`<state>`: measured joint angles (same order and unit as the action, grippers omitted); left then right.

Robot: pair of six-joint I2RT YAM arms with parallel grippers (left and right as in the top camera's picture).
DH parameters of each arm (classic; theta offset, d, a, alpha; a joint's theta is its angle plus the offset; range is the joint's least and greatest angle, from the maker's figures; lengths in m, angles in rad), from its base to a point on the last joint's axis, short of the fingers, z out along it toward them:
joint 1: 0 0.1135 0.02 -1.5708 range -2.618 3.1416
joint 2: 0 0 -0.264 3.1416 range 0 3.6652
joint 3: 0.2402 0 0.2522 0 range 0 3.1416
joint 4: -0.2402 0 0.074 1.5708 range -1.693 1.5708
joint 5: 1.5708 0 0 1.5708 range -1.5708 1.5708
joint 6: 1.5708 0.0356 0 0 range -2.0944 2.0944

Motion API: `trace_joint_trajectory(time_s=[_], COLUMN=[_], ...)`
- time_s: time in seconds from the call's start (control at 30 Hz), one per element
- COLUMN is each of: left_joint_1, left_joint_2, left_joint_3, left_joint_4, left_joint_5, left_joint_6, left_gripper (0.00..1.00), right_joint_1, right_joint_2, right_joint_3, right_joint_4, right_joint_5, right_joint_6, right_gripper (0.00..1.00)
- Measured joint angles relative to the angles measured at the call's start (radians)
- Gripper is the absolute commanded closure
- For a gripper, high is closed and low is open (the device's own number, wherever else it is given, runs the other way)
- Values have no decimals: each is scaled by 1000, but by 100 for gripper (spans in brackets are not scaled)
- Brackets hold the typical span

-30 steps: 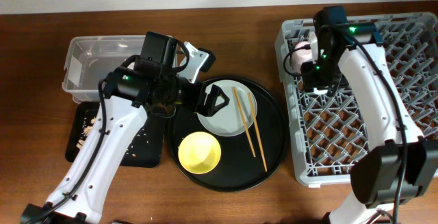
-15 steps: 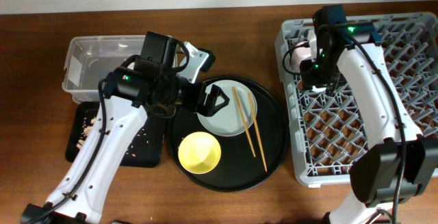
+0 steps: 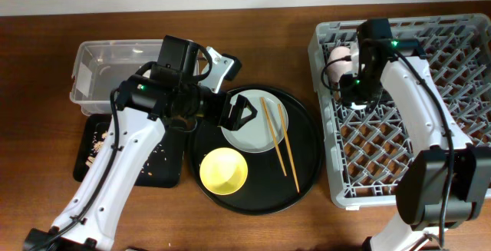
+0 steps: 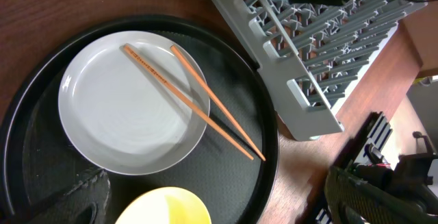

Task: Sort waste into correct bins and load items into the dishwasher rack
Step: 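Lower the blue cup into the rack beside the pink cup and release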

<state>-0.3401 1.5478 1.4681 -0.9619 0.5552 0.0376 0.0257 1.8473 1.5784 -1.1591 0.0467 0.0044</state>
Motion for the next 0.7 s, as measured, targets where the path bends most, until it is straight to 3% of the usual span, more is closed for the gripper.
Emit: trace_joint_trajectory(time_s=[0.07, 0.13, 0.43, 0.7], left_joint_1=[0, 0, 0, 0], left_joint_2=[0, 0, 0, 0], left_joint_3=[0, 0, 0, 0], left_joint_4=[0, 0, 0, 0], left_joint_5=[0, 0, 0, 0], left_joint_6=[0, 0, 0, 0], left_gripper=[1, 1, 1, 1], right_joint_1=[0, 0, 0, 0], right_joint_2=[0, 0, 0, 0], right_joint_3=[-5, -5, -5, -5], right_joint_4=[5, 5, -1, -10], right_joint_5=[-7, -8, -11, -11], right_joint_6=[0, -1, 4, 7], right_gripper=[52, 50, 27, 23])
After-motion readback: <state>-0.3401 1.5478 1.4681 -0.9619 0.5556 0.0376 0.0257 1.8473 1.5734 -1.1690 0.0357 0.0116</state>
